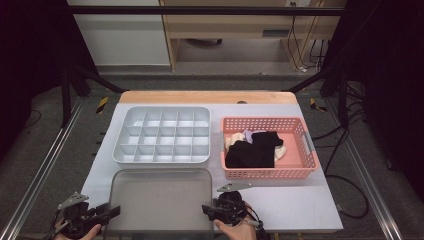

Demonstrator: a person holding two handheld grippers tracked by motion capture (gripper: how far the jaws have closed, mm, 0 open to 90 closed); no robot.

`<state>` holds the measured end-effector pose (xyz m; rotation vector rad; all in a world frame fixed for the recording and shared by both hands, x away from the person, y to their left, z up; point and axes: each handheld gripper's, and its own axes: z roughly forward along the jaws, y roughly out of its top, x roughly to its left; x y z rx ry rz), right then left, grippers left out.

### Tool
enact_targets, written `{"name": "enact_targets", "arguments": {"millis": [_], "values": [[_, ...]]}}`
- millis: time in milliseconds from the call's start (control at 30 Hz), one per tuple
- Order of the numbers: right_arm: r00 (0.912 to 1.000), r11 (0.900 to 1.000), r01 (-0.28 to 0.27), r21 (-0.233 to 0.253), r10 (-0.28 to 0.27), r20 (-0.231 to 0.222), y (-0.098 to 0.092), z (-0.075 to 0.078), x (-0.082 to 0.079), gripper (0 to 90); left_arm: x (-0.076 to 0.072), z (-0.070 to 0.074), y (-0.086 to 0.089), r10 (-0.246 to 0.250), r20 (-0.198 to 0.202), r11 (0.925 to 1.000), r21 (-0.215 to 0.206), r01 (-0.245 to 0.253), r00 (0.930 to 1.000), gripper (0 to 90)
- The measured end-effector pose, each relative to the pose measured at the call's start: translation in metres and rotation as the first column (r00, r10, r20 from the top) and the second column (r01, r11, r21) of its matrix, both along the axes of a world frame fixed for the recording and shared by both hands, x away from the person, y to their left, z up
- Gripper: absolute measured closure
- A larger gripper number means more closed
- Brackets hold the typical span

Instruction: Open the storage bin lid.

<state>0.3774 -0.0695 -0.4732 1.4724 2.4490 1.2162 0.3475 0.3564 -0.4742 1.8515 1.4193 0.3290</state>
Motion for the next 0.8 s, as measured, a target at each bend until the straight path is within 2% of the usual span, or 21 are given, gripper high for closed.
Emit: {"name": "enact_targets", "arguments": {"millis": [67, 167, 267, 433, 700, 733, 800], "values": [[1.0000, 1.000, -0.004, -0.001, 0.004, 0.006, 0.001, -0.001, 0.000, 50.4, 0.000, 0.000, 0.000, 0.000, 0.005, 1.0000, 0.001, 0.000, 1.0000, 43.7], [0.9999, 1.000, -0.008, -0.012, 0.008, 0.009, 0.002, -0.002, 0.001, 48.4, 0.002, 0.000, -0.002, 0.005, 0.016, 0.9996, 0.026, -0.005, 0.9999, 44.7], [0.9999, 1.000, -0.010, -0.014, 0.010, 0.014, 0.003, -0.003, 0.002, 48.2, 0.002, 0.000, -0.003, 0.007, 0.010, 0.9998, 0.019, -0.008, 0.9999, 44.4], [0.9987, 0.999, -0.011, -0.039, 0.013, 0.049, 0.006, -0.003, 0.001, 46.7, 0.003, 0.000, -0.002, 0.005, 0.015, 0.9996, 0.029, -0.006, 0.9999, 44.7], [0.9996, 1.000, -0.016, -0.009, 0.016, 0.024, 0.003, -0.004, 0.004, 44.9, 0.005, 0.003, 0.004, 0.048, 0.049, 0.9989, 0.000, -0.048, 0.9977, 43.3], [0.9996, 1.000, -0.015, -0.010, 0.015, 0.025, 0.003, -0.004, 0.004, 43.9, 0.006, 0.004, 0.005, 0.047, 0.065, 0.9988, 0.011, -0.048, 0.9967, 43.0], [0.9972, 1.000, -0.003, -0.027, 0.005, 0.074, 0.001, -0.002, 0.003, 43.5, 0.008, 0.005, 0.007, 0.050, 0.078, 0.9987, 0.002, -0.050, 0.9957, 42.5]]}}
